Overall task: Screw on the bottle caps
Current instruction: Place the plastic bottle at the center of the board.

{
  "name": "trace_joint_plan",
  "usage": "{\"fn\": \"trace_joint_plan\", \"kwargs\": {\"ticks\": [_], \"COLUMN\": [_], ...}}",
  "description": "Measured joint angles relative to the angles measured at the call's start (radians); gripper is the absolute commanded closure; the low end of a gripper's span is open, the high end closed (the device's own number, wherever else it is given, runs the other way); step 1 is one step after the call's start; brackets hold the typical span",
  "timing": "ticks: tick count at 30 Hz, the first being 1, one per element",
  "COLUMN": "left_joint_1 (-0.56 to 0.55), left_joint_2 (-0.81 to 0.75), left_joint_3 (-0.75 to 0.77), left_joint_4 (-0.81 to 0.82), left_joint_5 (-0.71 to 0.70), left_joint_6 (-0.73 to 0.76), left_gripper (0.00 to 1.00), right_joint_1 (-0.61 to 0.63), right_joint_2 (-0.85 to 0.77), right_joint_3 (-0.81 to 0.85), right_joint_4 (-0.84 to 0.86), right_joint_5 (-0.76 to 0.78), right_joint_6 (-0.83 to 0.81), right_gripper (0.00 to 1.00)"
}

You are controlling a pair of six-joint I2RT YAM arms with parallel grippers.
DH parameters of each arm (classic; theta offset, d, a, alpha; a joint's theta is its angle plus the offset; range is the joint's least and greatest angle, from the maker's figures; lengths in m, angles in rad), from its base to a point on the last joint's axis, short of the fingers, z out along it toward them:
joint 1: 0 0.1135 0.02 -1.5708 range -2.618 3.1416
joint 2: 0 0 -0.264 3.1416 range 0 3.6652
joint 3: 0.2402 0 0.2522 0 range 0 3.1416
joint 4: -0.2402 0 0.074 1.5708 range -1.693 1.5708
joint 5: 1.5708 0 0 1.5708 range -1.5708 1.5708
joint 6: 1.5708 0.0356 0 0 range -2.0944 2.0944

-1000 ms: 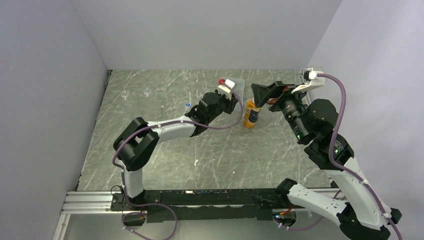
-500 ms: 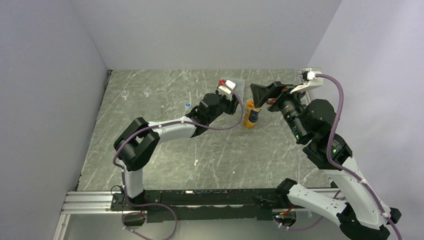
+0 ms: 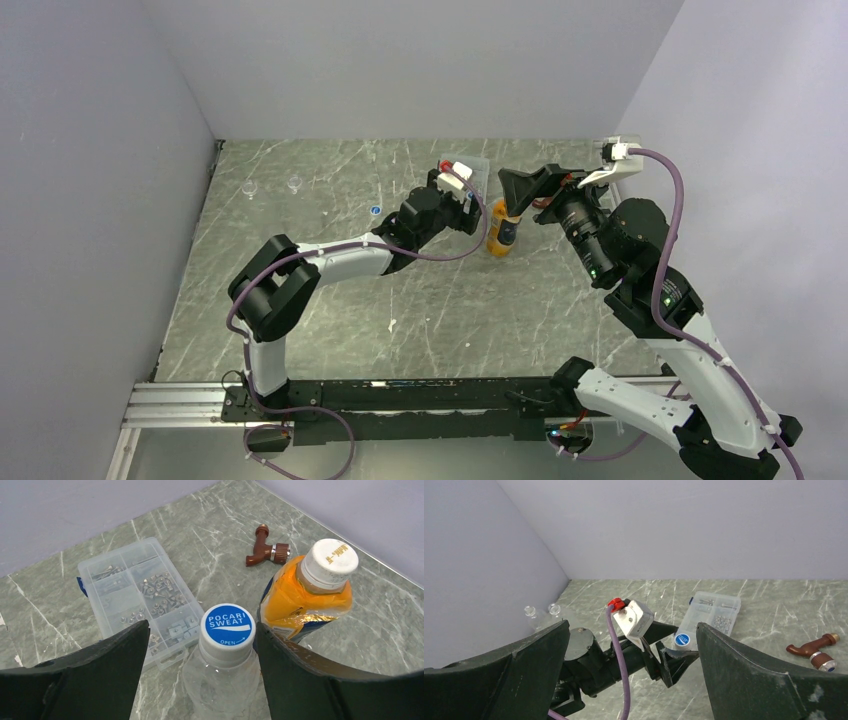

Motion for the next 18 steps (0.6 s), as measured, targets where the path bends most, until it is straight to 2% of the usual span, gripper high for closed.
{"fn": "trace_joint_plan", "kwargs": {"ticks": [8,18], "left_joint_1": [0.0,0.0], "left_joint_2": [0.0,-0.001], "left_joint_3": [0.015,0.021], "left_joint_4": [-0.019,-0.045], "left_joint_5": [0.001,0.001], "left_joint_6": [0.001,0.005], "left_gripper": [0.02,0.01], "right_joint_1": [0.0,0.0], "right_joint_2": [0.0,0.0], "right_joint_3": [0.0,0.0], "right_joint_4": [0.0,0.0], "right_joint_5": [-0.008,-0.013], "right_joint_6": [0.0,0.0], "right_gripper": [0.0,0.0]}}
